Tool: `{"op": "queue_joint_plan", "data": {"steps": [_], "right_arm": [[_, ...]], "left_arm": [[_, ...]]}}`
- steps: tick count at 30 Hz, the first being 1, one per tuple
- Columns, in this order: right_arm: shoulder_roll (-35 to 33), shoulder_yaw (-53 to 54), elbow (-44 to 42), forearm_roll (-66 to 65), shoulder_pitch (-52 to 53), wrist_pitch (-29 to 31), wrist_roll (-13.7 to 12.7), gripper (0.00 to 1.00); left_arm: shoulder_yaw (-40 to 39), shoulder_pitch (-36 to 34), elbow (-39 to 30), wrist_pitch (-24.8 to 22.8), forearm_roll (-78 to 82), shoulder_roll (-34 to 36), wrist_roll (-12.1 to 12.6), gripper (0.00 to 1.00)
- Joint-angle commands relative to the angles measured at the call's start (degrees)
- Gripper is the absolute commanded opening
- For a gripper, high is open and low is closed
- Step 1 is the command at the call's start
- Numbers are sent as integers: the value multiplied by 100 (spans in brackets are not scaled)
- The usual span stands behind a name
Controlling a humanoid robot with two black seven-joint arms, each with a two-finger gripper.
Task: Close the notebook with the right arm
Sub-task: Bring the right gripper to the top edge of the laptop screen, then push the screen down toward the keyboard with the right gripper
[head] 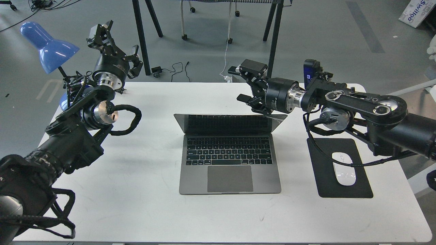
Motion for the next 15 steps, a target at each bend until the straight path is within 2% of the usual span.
{"op": "queue_joint_plan", "data": {"steps": [1,4,15], "right_arm": [[-103,-19,256,-15,-26,0,-34,100],[-165,-212,467,-103,-9,8,-122,100],[-253,-625,924,-314,44,9,-140,100]], "left_arm": [[0,-5,0,0,0,-1,0,100],[0,-5,0,0,0,-1,0,100],[0,-5,0,0,0,-1,0,100]]}}
